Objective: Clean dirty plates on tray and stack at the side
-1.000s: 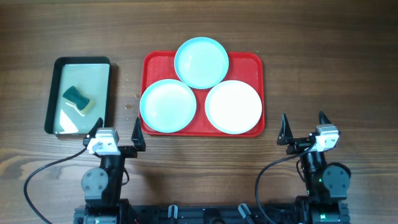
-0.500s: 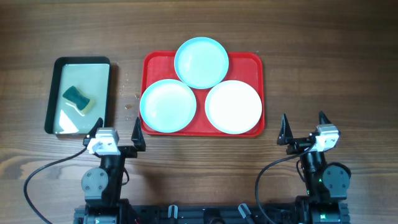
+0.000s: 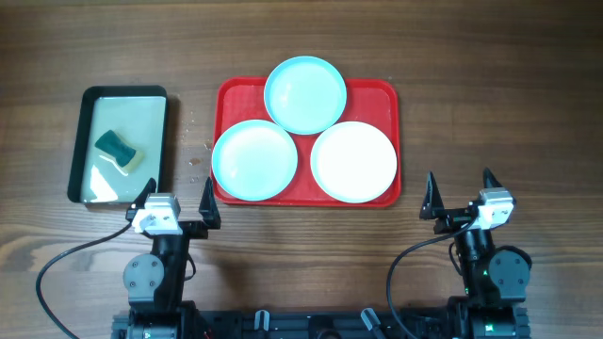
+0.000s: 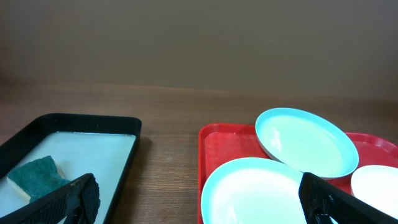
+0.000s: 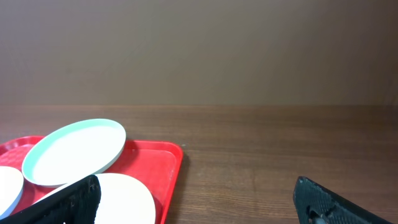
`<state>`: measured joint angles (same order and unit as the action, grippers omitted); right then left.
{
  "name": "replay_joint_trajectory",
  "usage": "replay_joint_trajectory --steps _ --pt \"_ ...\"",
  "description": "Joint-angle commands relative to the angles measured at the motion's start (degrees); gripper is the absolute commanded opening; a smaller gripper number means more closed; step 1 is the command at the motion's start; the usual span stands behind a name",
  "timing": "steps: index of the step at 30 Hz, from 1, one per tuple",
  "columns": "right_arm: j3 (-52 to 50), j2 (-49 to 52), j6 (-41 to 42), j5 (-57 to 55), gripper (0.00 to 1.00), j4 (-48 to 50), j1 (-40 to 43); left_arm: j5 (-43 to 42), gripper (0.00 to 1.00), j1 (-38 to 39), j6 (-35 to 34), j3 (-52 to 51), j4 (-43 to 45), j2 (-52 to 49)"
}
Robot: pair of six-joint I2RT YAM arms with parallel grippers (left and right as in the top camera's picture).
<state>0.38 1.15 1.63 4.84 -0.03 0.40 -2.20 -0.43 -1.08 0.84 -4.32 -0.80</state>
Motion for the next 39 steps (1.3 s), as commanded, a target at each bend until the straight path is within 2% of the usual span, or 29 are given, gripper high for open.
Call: replay_joint_trajectory --steps 1,4,8,11,12,13,14,16,19,21,25,28,30,32,33,35,37,39 --pt "-0.1 -0.3 0.0 -0.6 1.00 0.2 -0.2 1.0 1.00 0.3 1.1 -0.5 0.9 0.4" --pt "-0.1 -0.3 0.0 -0.6 1.00 0.2 -0.2 -8.2 1.00 0.3 -3.8 -0.5 1.9 0.4" --pt "-0.1 -0.3 0.0 -0.6 1.00 0.2 -0.2 -11.5 1.00 0.3 -3.9 -0.5 5.6 0.4" --pt "-0.1 -0.3 0.0 -0.6 1.00 0.2 -0.2 -24.3 1.00 0.3 -4.3 -0.5 14.4 0.4" --pt "-0.1 -0.3 0.0 -0.6 1.00 0.2 -0.2 -28.3 1.00 0.3 -4.3 -0.5 20.0 0.4" --pt "-0.1 -0.3 0.0 -0.6 1.00 0.2 -0.2 -30.0 1.00 0.3 -4.5 -0.5 24.6 0.4" --pt "-0.1 -0.3 0.0 -0.6 1.00 0.2 -0.2 -29.3 1.00 0.3 -6.5 0.1 33.7 0.4" --pt "-0.1 -0.3 0.0 -0.6 1.00 0.2 -0.2 -26.4 1.00 0.3 -7.1 3.0 37.2 0.4" --pt "-0.1 -0.3 0.0 -0.6 1.00 0.2 -0.2 -21.4 1.00 0.3 -6.6 10.3 30.0 -1.5" --pt "-0.1 -0.3 0.0 -0.6 1.00 0.2 -0.2 -18.2 1.00 0.3 -5.2 19.8 19.4 -6.4" --pt "-0.1 -0.3 0.0 -0.6 1.00 0.2 -0.2 -7.1 1.00 0.3 -5.1 38.8 0.6 -20.9" --pt "-0.1 -0.3 0.0 -0.6 1.00 0.2 -0.2 0.0 1.00 0.3 -2.0 56.5 -19.4 -35.9" --pt "-0.1 -0.3 0.0 -0.6 1.00 0.2 -0.2 -0.6 1.00 0.3 -1.0 66.6 -31.8 -44.8" --pt "-0.1 -0.3 0.0 -0.6 1.00 0.2 -0.2 -7.6 1.00 0.3 -1.1 75.7 -42.6 -54.0" --pt "-0.1 -0.3 0.0 -0.6 1.00 0.2 -0.2 -9.9 1.00 0.3 -1.0 78.5 -46.4 -57.6" --pt "-0.1 -0.3 0.0 -0.6 1.00 0.2 -0.2 -9.7 1.00 0.2 -1.2 80.8 -46.9 -62.2" --pt "-0.1 -0.3 0.0 -0.6 1.00 0.2 -0.2 -7.2 1.00 -1.3 -6.1 83.6 -47.7 -67.3" --pt "-0.1 -0.3 0.0 -0.6 1.00 0.2 -0.2 -7.2 1.00 -4.0 -9.1 88.5 -52.6 -72.9"
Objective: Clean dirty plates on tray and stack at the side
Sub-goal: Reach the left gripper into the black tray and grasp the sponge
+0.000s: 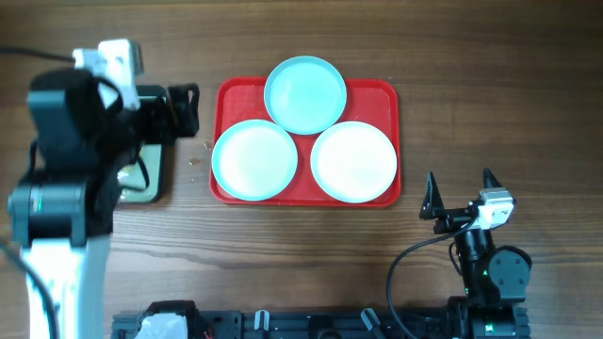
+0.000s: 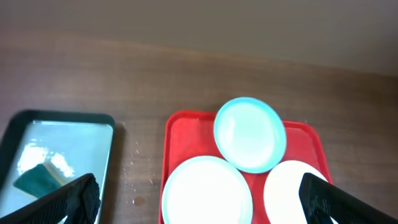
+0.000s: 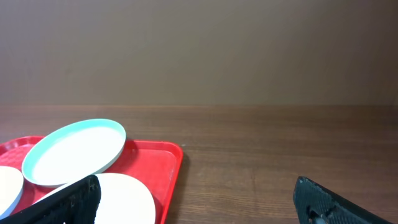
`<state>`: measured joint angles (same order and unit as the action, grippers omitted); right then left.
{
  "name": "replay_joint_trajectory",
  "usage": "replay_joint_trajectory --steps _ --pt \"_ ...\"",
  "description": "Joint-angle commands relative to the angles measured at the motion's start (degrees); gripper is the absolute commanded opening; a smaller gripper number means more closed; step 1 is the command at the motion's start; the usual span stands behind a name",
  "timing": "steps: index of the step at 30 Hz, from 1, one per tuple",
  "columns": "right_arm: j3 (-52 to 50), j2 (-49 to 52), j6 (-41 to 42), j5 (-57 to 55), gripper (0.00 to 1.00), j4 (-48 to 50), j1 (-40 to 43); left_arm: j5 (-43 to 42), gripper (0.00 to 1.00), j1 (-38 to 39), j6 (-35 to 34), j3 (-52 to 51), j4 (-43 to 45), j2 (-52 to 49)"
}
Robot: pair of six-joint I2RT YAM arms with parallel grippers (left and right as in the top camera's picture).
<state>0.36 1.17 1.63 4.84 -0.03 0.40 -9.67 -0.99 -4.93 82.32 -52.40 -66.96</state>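
A red tray [image 1: 386, 94] holds three plates: a light-blue plate [image 1: 304, 94] at the back, a pale-blue-rimmed plate [image 1: 254, 160] front left and a white plate [image 1: 353, 162] front right. My left gripper [image 1: 186, 111] hangs open high above the table, between the tray's left edge and the basin, holding nothing. In the left wrist view the green sponge [image 2: 36, 178] lies in the water of the black basin [image 2: 59, 115]. My right gripper [image 1: 462, 195] rests open, low, just right of the tray's front corner, with the white plate [image 3: 127, 199] near its left finger.
The raised left arm covers most of the basin [image 1: 151, 179] in the overhead view. Water drops [image 1: 196, 160] spot the wood between basin and tray. Bare table lies to the right of the tray.
My left arm has risen from its low rest in front of the basin and now stands high over the basin's right side, its camera looking down. The right arm, plates and sponge have not moved.
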Motion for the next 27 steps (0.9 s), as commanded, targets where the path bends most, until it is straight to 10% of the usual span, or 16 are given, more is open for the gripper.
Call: replay_joint_trajectory --steps 1,27 --pt "-0.1 -0.4 0.0 -0.6 1.00 0.2 -0.2 0.3 1.00 -5.7 -6.8 11.3 -9.3 -11.6" --pt "-0.1 -0.4 0.0 -0.6 1.00 0.2 -0.2 11.4 1.00 -24.1 -18.2 17.0 -14.6 -57.6"
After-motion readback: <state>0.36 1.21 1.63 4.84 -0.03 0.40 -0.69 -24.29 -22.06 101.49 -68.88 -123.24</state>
